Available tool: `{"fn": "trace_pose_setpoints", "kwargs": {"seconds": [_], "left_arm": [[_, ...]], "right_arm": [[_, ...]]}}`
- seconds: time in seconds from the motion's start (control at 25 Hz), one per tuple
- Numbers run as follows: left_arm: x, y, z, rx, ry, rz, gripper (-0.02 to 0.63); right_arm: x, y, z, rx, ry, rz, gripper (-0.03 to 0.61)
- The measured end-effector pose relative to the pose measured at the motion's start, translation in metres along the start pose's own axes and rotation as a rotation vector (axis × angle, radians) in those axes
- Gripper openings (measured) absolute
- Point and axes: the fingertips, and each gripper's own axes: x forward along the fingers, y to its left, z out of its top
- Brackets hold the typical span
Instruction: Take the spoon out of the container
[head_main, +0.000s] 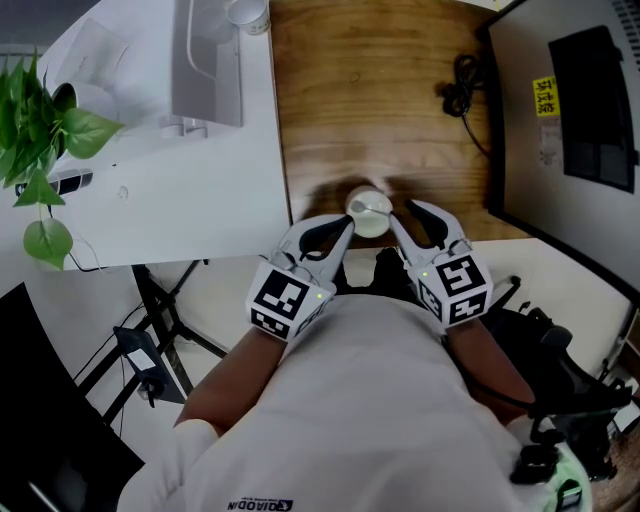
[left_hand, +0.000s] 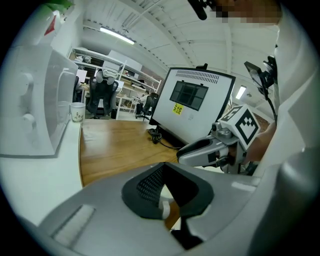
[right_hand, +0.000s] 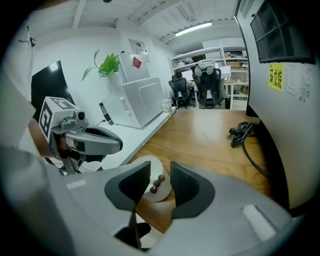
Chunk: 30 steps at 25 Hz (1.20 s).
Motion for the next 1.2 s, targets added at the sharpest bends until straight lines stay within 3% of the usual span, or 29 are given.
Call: {"fn": "trace_pose_setpoints", "kwargs": {"seconds": [0.56,0.88,1.2], "left_arm": [[-0.002,-0.002,0.002,0.007,-0.005,-0.002,0.005],[-0.005,-0.003,-0.001,0.004,-0.009,0.002,0.005],[-0.008,-0.005,0.003,0.005,-0.031,0.002,0.005]], "right_arm": [[0.008,0.001,-0.028,0.080,0.098,0.021,0.115],[0.007,0.002,-0.026,0.056,0.091,0.012,0.057],[0.001,0.005,-0.018,0.023,0.062,0.006,0.055]]}}
